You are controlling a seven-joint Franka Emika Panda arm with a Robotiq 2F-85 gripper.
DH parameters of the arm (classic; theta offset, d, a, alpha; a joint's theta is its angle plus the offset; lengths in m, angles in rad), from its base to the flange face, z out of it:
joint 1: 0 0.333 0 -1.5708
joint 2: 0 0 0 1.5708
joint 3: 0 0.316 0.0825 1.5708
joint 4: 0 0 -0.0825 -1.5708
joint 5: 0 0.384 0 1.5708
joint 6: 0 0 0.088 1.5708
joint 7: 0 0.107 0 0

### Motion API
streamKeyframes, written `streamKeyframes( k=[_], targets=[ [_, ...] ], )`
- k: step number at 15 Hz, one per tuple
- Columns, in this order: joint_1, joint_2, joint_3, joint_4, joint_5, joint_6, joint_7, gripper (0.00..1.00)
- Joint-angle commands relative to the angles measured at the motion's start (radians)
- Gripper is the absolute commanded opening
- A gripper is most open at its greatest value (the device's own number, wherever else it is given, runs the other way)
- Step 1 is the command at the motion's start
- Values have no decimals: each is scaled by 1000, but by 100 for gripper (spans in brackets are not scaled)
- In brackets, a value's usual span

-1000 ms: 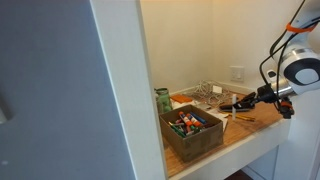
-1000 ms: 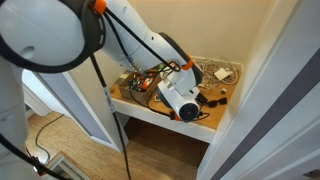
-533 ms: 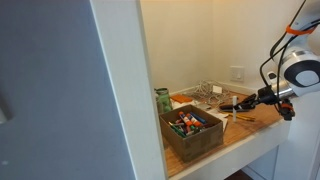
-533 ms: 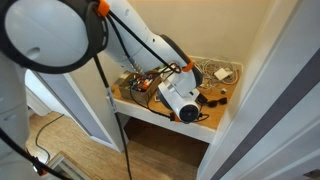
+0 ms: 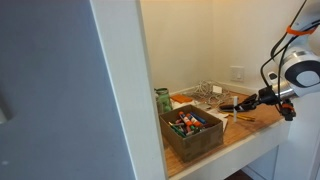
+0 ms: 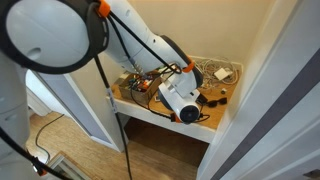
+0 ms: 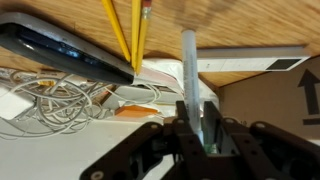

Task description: Remove the white marker from the box and put it on the table in an upright position

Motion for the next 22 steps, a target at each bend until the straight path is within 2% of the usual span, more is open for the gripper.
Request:
streamKeyframes(
  k=[1,5,9,10,12,13,19,22],
  targets=[
    [3,10,-12,9,20,-21,-27,55],
    [3,8,-14,7,20,-20,-32,83],
    [4,7,-15,5,19,-17,-37,85],
    [5,5,-15,4,20,-15,-38,82],
    [8,-1,-17,-1,17,-5,-39,85],
    [14,-9,-21,-9,2,13,-26,96],
    [40,-61,-31,-58,-33,142,25,100],
    [64,-108,-25,-101,-89,226,104,100]
  ],
)
